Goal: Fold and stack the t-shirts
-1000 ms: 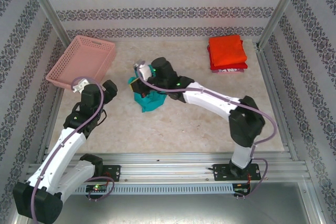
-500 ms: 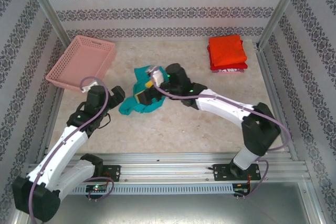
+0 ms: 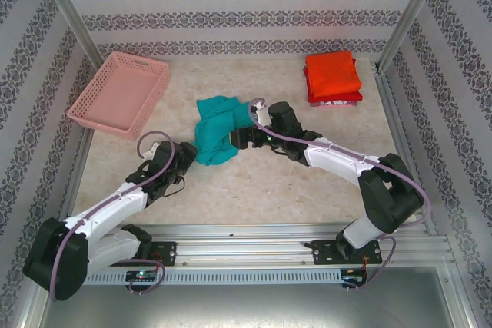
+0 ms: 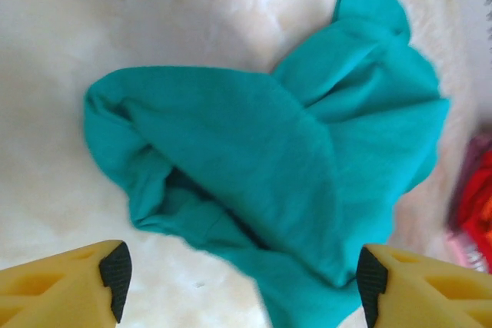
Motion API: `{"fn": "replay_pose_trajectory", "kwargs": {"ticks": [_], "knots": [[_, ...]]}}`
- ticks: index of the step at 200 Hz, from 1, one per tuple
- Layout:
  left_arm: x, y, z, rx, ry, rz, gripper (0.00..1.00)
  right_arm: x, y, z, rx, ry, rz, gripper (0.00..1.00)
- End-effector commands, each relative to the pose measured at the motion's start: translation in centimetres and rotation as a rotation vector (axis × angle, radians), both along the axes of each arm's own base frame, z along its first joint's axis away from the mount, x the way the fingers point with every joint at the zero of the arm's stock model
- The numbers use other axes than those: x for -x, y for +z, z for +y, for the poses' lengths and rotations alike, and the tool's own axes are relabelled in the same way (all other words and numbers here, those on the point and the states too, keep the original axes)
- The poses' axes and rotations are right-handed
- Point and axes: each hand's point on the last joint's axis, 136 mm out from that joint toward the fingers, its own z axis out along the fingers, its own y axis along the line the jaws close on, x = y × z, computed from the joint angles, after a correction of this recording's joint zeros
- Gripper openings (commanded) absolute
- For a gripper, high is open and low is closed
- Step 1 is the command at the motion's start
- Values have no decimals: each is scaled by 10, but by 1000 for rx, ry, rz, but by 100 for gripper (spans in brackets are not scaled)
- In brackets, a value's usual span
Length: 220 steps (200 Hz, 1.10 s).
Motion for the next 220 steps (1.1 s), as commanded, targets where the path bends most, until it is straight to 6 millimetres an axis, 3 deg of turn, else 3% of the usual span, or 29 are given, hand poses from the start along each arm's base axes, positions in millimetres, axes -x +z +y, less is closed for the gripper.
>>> {"fn": "replay_pose_trajectory", "kwargs": {"ticks": [1,37,65,96,113,123,147,160,194,220], "knots": [[-26,20,-9,156,99,-97,74,-13,3,-3,-14,-57,-6,93],[-36,5,-33,306,98,-52,65,-35,-8,-25,-36,-191,70,93],[-37,-6,-38,357,127,-9,61,-49,-17,-35,-37,-256,115,93],[-38,-13,-35,349,149,5,58,-64,-38,-32,-29,-268,181,93],[-32,-13,-34,337,141,20,66,-73,-50,-30,-26,-279,210,93],[-23,-14,-31,302,131,48,70,-77,-55,-29,-25,-286,221,93],[8,-18,-23,230,158,147,70,-85,-66,-25,-23,-289,243,93],[15,-16,-20,229,166,151,70,-90,-70,-22,-25,-290,252,93],[17,-20,-19,260,190,141,65,-97,-79,-17,-32,-291,274,93],[7,-27,-29,275,175,152,58,-102,-83,-18,-28,-299,280,93]]}}
